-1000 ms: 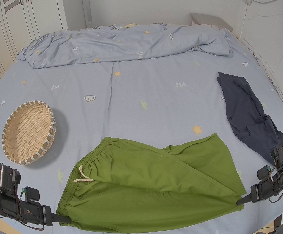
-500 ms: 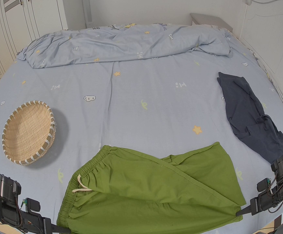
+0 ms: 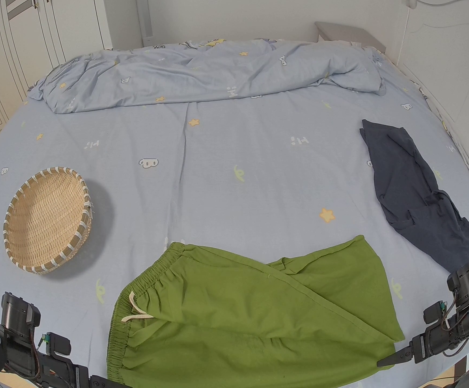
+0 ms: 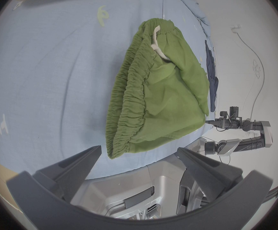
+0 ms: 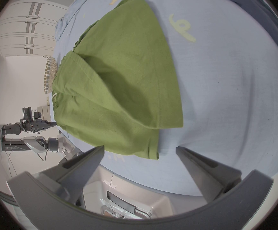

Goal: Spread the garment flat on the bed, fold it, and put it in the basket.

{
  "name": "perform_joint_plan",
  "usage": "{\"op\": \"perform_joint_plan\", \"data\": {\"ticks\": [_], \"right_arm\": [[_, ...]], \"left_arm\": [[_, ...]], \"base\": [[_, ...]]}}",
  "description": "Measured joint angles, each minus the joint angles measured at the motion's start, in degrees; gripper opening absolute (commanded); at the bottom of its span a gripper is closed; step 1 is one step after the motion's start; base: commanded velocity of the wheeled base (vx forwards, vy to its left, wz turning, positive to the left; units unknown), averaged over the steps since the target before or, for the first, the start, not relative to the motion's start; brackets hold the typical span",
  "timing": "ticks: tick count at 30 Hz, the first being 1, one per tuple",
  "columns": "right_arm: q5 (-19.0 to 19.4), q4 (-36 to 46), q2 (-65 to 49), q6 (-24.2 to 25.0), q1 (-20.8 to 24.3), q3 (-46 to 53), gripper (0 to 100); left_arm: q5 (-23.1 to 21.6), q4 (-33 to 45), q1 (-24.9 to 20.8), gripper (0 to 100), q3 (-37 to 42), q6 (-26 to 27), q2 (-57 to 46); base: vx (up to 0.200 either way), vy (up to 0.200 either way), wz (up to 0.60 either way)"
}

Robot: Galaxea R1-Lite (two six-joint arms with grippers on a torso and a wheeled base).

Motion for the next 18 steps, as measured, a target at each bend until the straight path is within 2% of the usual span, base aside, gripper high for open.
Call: {"op": "perform_joint_plan", "data": {"ticks": [5, 9, 13, 18], "right_arm": [[-0.06, 0.46, -4.33, 0.5, -0.12, -0.33, 100], [-0.15, 2.29, -10.06, 1.27, -0.65, -2.73, 100], [-0.22, 4.49, -13.62, 1.71, -1.11, -8.16, 100], [-0.24, 6.24, -13.67, 2.0, -1.63, -18.42, 100]], "left_arm": [[0.46, -0.07, 2.57, 100, -0.89, -0.02, -2.01], [0.77, 0.63, 5.89, 100, -5.35, -0.04, -4.0], [0.93, 3.18, 6.99, 100, -14.56, -0.09, -4.8], [1.32, 7.13, 5.77, 100, -28.54, -0.13, -3.21]], "base": [[0.0, 0.0, 0.0], [0.0, 0.0, 0.0], [0.0, 0.0, 0.0], [0.0, 0.0, 0.0]]}}
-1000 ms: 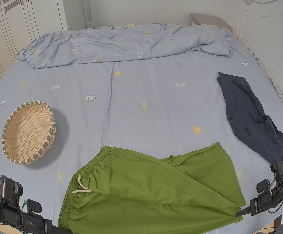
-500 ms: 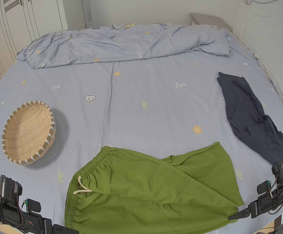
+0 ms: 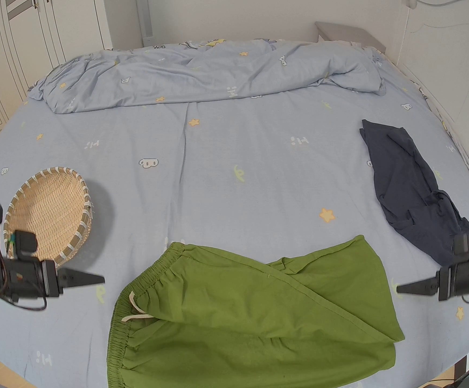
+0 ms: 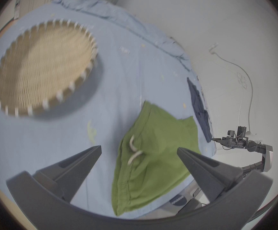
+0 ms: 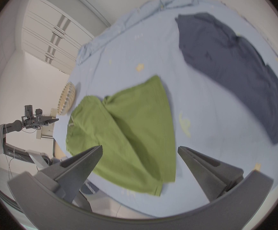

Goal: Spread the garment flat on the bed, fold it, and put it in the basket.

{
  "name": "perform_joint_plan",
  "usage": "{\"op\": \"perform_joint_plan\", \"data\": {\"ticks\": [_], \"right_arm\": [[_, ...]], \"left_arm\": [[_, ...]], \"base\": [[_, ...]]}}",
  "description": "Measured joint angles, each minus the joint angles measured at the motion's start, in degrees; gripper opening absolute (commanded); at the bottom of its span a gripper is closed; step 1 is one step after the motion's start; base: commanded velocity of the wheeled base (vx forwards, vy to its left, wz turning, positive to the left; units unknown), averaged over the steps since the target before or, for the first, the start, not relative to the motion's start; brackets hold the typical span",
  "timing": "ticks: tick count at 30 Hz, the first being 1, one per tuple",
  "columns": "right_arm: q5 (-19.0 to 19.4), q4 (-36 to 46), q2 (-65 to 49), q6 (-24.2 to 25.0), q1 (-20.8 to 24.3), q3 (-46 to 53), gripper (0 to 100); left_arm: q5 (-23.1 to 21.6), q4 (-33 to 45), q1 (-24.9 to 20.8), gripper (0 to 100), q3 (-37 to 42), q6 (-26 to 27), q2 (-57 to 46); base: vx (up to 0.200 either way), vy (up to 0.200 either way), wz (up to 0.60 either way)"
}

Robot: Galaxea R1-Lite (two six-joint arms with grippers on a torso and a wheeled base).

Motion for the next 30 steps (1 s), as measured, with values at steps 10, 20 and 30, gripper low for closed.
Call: {"op": "perform_joint_plan", "data": {"ticks": [10, 20, 30], "right_arm": [[-0.06, 0.62, 6.47, 0.3, -1.67, -12.68, 100], [-0.2, 0.56, 8.63, 0.35, -1.3, -14.8, 100], [-0.28, 0.46, 8.9, 0.33, -1.1, -14.74, 100]], "left_arm": [[3.67, 3.58, -4.92, 100, -26.56, -0.28, 15.75], [5.14, 3.12, -15.06, 100, -33.35, -0.5, 33.02], [5.23, 2.83, -17.26, 100, -31.63, -0.39, 37.28]], "base": [[0.0, 0.0, 0.0], [0.0, 0.0, 0.0], [0.0, 0.0, 0.0]]}}
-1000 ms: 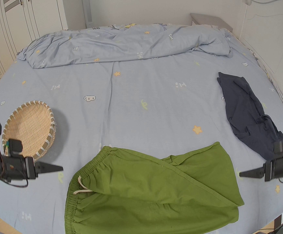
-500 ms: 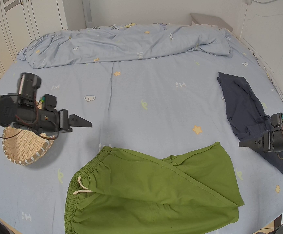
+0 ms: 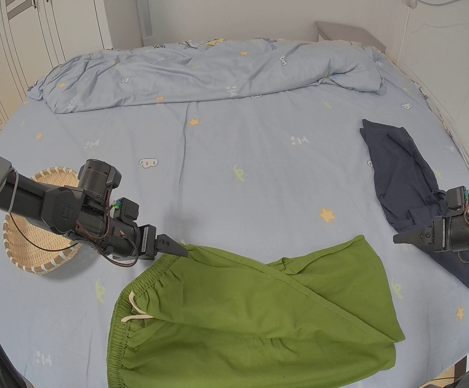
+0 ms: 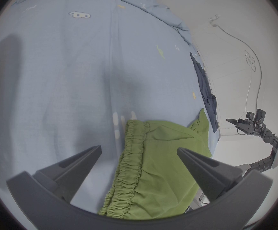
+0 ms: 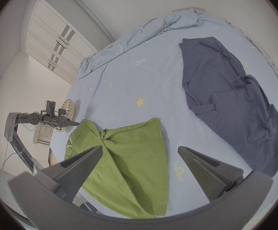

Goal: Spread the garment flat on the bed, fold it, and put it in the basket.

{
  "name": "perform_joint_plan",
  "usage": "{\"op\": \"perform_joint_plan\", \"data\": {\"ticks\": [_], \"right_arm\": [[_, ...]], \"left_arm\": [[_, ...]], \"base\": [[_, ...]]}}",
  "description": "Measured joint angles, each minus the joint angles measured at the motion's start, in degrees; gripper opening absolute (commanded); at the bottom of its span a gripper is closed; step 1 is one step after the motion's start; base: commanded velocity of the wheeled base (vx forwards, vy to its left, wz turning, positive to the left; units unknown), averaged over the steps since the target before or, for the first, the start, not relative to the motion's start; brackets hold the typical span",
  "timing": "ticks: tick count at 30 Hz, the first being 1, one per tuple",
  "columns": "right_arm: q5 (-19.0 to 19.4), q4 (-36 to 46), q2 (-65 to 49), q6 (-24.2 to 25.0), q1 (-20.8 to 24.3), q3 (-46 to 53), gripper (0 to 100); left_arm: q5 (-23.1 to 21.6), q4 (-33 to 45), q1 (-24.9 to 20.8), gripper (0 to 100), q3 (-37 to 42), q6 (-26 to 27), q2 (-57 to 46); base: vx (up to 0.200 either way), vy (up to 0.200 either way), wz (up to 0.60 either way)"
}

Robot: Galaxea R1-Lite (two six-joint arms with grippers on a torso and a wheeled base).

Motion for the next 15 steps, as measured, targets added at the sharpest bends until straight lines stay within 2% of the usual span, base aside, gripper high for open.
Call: {"op": "perform_joint_plan", "data": {"ticks": [7, 8, 15], "right_arm": [[0.0, -0.01, 0.13, -0.05, 0.1, 0.07, 100], [0.0, -0.04, 0.15, -0.05, 0.1, 0.07, 100], [0.0, -0.04, 0.24, -0.05, 0.05, 0.07, 100]], "left_arm": [[-0.04, -0.04, -0.56, 100, 0.13, 0.13, 1.01], [-0.02, -0.02, -0.67, 0, 0.13, 0.11, 1.1], [-0.02, 0.0, -1.07, 0, 0.13, -0.05, 1.29]], "base": [[0.0, 0.0, 0.0], [0.0, 0.0, 0.0], [0.0, 0.0, 0.0]]}}
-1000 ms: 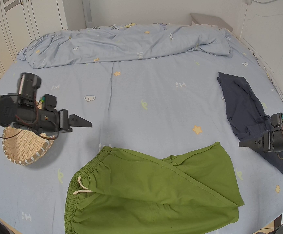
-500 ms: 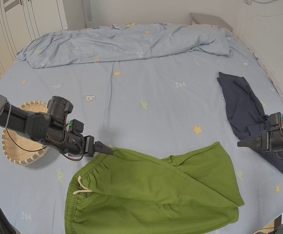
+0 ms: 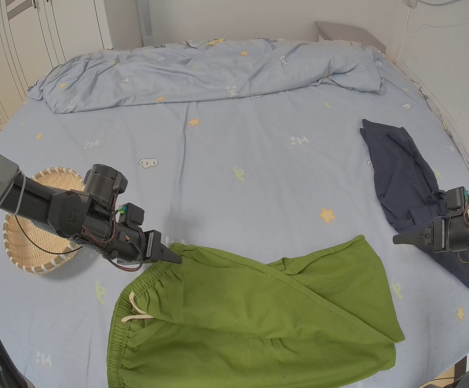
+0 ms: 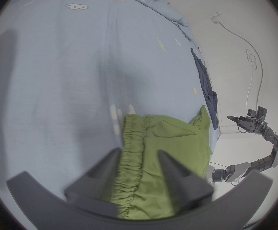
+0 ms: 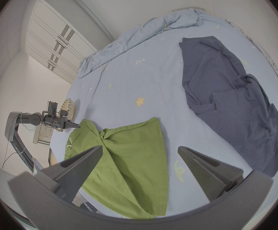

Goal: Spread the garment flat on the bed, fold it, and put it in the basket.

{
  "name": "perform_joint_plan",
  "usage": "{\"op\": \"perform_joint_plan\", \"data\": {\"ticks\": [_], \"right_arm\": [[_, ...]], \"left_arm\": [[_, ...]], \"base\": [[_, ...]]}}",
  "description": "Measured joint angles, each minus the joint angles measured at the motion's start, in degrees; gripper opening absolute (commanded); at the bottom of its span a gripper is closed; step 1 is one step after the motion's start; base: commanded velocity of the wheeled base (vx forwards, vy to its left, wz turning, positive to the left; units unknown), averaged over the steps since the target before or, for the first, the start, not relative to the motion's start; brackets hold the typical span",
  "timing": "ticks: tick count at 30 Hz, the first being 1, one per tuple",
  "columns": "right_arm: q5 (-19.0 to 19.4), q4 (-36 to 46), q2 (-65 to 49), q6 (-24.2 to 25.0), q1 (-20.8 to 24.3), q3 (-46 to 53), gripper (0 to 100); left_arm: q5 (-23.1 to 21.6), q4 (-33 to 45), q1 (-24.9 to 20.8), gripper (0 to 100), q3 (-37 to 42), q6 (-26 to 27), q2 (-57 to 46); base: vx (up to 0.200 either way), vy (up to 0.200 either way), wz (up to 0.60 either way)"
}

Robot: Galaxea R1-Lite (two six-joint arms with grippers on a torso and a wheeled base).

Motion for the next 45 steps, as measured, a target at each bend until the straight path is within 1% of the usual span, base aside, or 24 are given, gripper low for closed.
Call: {"op": "perform_joint_plan", "data": {"ticks": [13, 16, 19, 23, 26, 31, 37, 45], "right_arm": [[0.0, 0.0, 0.01, 0.05, -0.06, 0.0, 100], [0.05, 0.02, 0.12, 0.11, -0.13, 0.0, 100], [0.16, 0.02, 0.85, 0.16, -0.32, -0.05, 100], [0.46, 0.0, 2.18, 0.16, -0.84, -0.13, 100], [0.68, 0.15, 2.95, 0.11, -1.3, 0.11, 100], [0.72, 0.06, 3.89, -0.41, -1.41, 2.16, 100], [0.72, 0.04, 6.18, -1.82, -1.52, 5.22, 100], [1.23, -0.05, 10.79, -2.39, -1.41, 6.1, 100]], "left_arm": [[0.62, 0.16, 0.52, 0, 0.46, 0.11, -2.62], [3.52, 0.13, 0.84, 0, 1.01, 0.0, -4.19], [8.37, 0.07, 1.95, 0, 2.34, -0.2, -7.14], [10.4, 0.05, 3.49, 0, 5.62, -0.72, -11.43], [10.75, -0.02, 4.24, 0, 7.74, -1.51, -14.07], [10.8, -0.09, 4.35, 0, 9.03, -1.73, -16.19], [10.84, -0.24, 3.79, 0, 9.45, -1.76, -16.49], [10.86, -0.8, 3.91, 0, 9.48, -1.76, -15.82]], "base": [[0.0, 0.0, 0.0], [0.0, 0.0, 0.0], [0.0, 0.0, 0.0], [0.0, 0.0, 0.0], [0.0, 0.0, 0.0], [0.0, 0.0, 0.0], [0.0, 0.0, 0.0], [0.0, 0.0, 0.0]]}}
